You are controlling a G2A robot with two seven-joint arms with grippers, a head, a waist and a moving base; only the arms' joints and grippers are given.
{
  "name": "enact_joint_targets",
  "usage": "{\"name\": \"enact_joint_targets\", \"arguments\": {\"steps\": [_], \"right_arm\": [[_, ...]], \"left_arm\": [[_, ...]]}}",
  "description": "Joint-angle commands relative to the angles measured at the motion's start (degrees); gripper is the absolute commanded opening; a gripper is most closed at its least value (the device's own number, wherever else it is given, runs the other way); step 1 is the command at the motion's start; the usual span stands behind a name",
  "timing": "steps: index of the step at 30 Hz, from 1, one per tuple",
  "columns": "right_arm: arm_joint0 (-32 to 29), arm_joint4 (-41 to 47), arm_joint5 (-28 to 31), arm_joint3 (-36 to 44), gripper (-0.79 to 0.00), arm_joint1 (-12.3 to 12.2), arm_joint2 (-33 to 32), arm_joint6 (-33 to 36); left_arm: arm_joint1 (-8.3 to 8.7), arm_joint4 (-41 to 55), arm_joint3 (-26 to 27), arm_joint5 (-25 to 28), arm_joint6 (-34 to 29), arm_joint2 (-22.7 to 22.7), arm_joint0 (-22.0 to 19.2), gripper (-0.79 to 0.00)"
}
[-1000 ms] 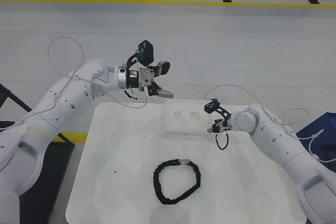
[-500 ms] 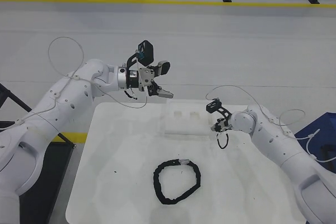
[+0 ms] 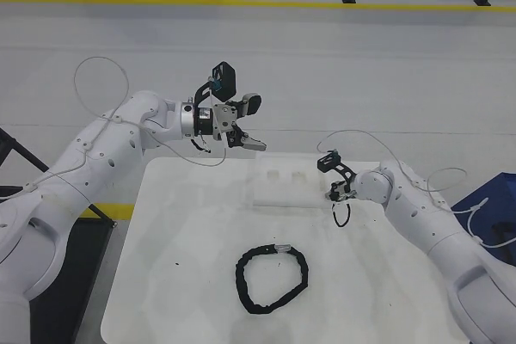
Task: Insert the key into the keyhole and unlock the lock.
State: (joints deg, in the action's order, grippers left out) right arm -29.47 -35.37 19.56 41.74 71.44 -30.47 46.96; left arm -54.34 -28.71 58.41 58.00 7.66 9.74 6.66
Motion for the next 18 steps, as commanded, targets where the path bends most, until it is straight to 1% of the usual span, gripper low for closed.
{"name": "enact_joint_targets", "arguments": {"steps": [1, 5, 15, 18], "right_arm": [[-0.02, 0.05, 0.09, -0.33, -0.597, 0.21, -0.09, -0.06], [-0.04, -0.09, 0.30, -1.05, -0.613, 0.69, -0.21, 0.04], [0.07, -0.72, 0.71, -3.02, -0.693, 1.70, -0.65, -0.15], [0.07, -1.03, 0.67, -3.49, -0.751, 2.02, -0.71, -0.25]], "left_arm": [[0.00, 0.01, 0.00, 0.00, -0.01, 0.00, 0.00, 0.000], [0.00, 0.01, 0.00, 0.00, -0.01, 0.00, 0.00, 0.000], [0.00, 0.01, 0.00, 0.00, -0.01, 0.00, 0.00, 0.000], [0.00, 0.01, 0.00, 0.00, -0.01, 0.00, 0.00, 0.000]]}}
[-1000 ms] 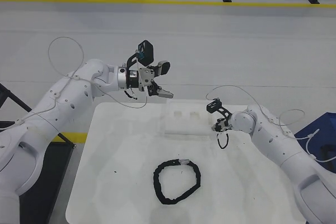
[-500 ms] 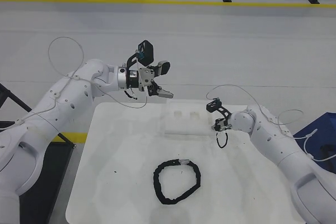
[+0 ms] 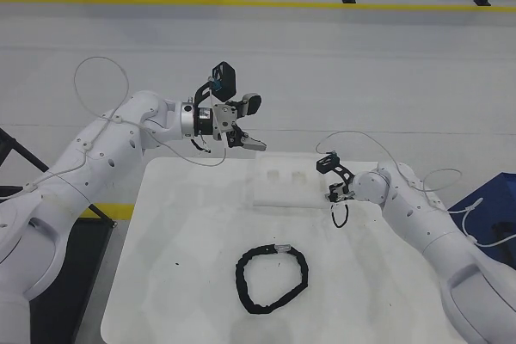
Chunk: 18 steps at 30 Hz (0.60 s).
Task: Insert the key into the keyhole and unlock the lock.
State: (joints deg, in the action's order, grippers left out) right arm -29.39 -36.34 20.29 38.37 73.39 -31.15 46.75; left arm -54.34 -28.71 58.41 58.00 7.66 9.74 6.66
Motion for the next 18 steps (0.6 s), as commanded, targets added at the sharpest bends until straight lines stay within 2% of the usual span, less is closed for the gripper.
{"name": "enact_joint_targets", "arguments": {"steps": [1, 3, 18], "right_arm": [[0.00, -0.21, -0.06, -0.26, -0.767, 0.19, -0.01, -0.03], [0.04, -0.47, -0.17, -0.64, -0.785, 0.42, -0.02, -0.03], [1.16, -2.27, -1.12, -3.24, -0.785, 1.90, -0.75, -0.92]], "left_arm": [[0.00, 0.01, 0.00, 0.00, -0.01, 0.00, 0.00, 0.000], [0.00, 0.01, 0.00, 0.00, -0.01, 0.00, 0.00, 0.000], [0.00, 0.01, 0.00, 0.00, -0.01, 0.00, 0.00, 0.000]]}}
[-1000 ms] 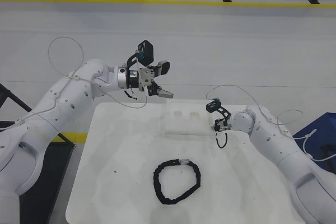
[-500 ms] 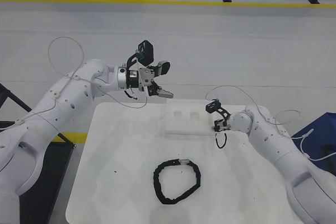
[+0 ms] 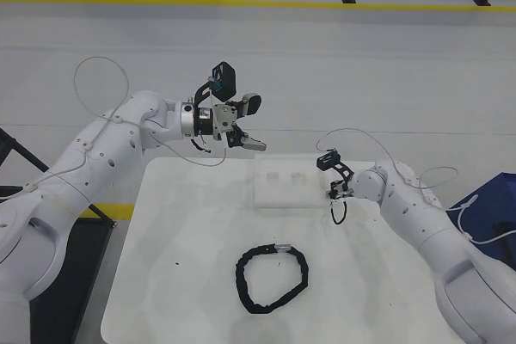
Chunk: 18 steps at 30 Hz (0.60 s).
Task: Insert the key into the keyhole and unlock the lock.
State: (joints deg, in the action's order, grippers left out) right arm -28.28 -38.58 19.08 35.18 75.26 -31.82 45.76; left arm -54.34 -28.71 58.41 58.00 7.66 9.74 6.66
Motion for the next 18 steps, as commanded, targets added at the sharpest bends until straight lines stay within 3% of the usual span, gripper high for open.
{"name": "enact_joint_targets", "arguments": {"steps": [1, 2, 3, 6, 18], "right_arm": [[0.10, -0.09, 0.24, -0.13, -0.785, 0.07, -0.18, 0.15], [0.14, -0.12, 0.43, -0.20, -0.754, 0.10, -0.29, 0.25], [0.18, -0.05, 0.58, -0.30, -0.622, 0.13, -0.45, 0.30], [0.15, 0.29, 0.75, -0.79, -0.566, 0.21, -0.93, 0.45], [0.26, 0.31, 1.57, -1.53, -0.616, 0.61, -2.29, 0.38]], "left_arm": [[0.00, 0.01, 0.00, 0.00, -0.01, 0.00, 0.00, 0.000], [0.00, 0.01, 0.00, 0.00, -0.01, 0.00, 0.00, 0.000], [0.00, 0.01, 0.00, 0.00, -0.01, 0.00, 0.00, 0.000], [0.00, 0.01, 0.00, 0.00, -0.01, 0.00, 0.00, 0.000], [0.00, 0.01, 0.00, 0.00, -0.01, 0.00, 0.00, 0.000]]}}
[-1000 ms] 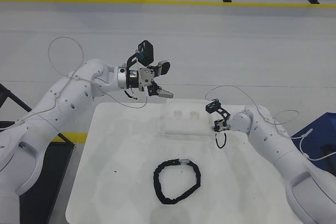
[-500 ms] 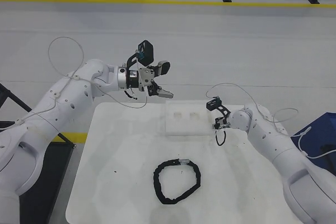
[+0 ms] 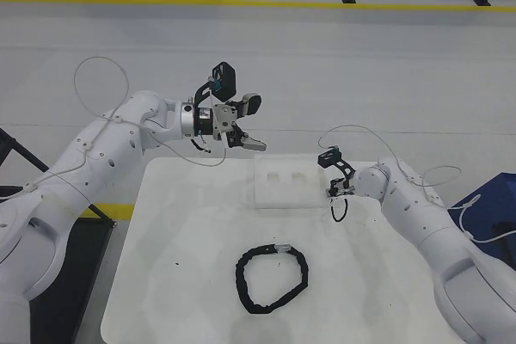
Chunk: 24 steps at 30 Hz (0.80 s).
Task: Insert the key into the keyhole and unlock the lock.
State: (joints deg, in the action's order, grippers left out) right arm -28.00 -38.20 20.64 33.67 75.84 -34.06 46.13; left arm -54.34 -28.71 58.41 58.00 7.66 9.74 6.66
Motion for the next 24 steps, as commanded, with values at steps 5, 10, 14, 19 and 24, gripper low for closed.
{"name": "enact_joint_targets", "arguments": {"steps": [5, 10, 14, 19, 24], "right_arm": [[-0.31, -0.40, 0.26, -0.15, -0.640, 0.24, -0.27, 0.20], [-0.39, -0.76, 0.42, -0.32, -0.628, 0.53, -0.42, 0.56], [-0.20, -1.09, 0.43, -0.36, -0.625, 0.66, -0.72, 0.82], [0.09, -1.72, 0.42, -0.34, -0.665, 0.65, -1.16, 1.36], [0.70, -2.29, -0.22, 0.13, -0.637, 0.46, -1.96, 2.09]], "left_arm": [[0.00, 0.01, 0.00, 0.00, -0.01, 0.00, 0.00, 0.000], [0.00, 0.01, 0.00, 0.00, -0.01, 0.00, 0.00, 0.000], [0.00, 0.01, 0.00, 0.00, -0.01, 0.00, 0.00, 0.000], [0.00, 0.01, 0.00, 0.00, -0.01, 0.00, 0.00, 0.000], [0.00, 0.01, 0.00, 0.00, -0.01, 0.00, 0.00, 0.000]]}}
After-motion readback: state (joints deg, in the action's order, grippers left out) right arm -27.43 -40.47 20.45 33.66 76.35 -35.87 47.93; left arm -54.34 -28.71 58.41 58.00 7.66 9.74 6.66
